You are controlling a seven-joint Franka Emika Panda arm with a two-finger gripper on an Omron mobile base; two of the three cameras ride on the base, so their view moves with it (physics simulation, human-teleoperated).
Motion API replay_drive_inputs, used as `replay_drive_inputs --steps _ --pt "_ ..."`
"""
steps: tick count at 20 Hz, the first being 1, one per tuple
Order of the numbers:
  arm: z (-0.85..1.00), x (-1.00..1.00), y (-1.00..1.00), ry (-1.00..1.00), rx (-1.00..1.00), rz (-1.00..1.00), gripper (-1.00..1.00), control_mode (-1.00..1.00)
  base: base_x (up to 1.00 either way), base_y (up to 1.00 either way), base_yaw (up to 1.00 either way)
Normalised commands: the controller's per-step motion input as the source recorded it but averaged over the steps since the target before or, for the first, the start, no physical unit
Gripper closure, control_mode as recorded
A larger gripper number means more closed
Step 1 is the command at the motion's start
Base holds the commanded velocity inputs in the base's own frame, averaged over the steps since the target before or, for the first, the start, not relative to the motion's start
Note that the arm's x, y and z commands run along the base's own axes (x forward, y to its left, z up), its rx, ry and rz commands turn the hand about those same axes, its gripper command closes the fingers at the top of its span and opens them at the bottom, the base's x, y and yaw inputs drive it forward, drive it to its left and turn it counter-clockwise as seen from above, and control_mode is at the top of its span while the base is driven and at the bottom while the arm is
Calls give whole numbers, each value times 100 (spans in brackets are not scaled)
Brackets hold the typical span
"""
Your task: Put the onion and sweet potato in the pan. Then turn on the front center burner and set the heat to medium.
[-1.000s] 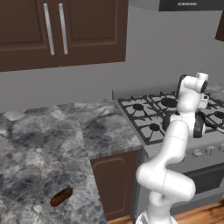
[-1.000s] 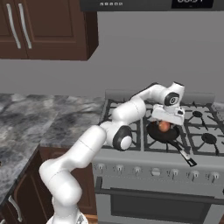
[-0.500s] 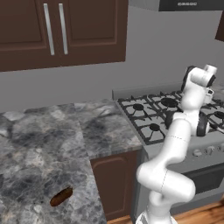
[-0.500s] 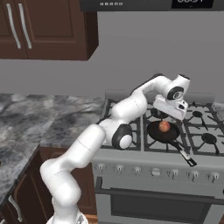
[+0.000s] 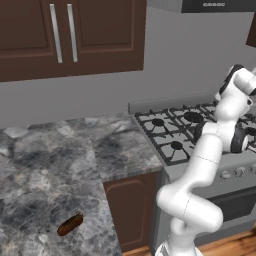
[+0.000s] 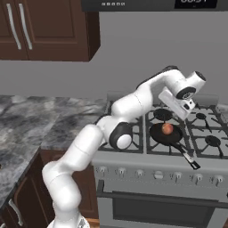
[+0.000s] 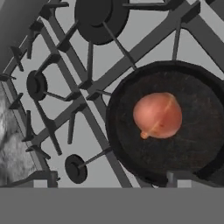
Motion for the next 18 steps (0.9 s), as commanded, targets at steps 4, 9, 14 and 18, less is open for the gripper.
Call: replay_drive_inputs --steps 4,9,14,18 --pt "32 -56 51 -33 3 -21 -100 -100 0 0 0" --pt "17 -58 67 -34 2 -21 -100 -100 0 0 0" --pt "2 -53 94 -32 0 -21 -100 -100 0 0 0" --pt "45 -35 93 -9 -5 -22 -100 -100 0 0 0"
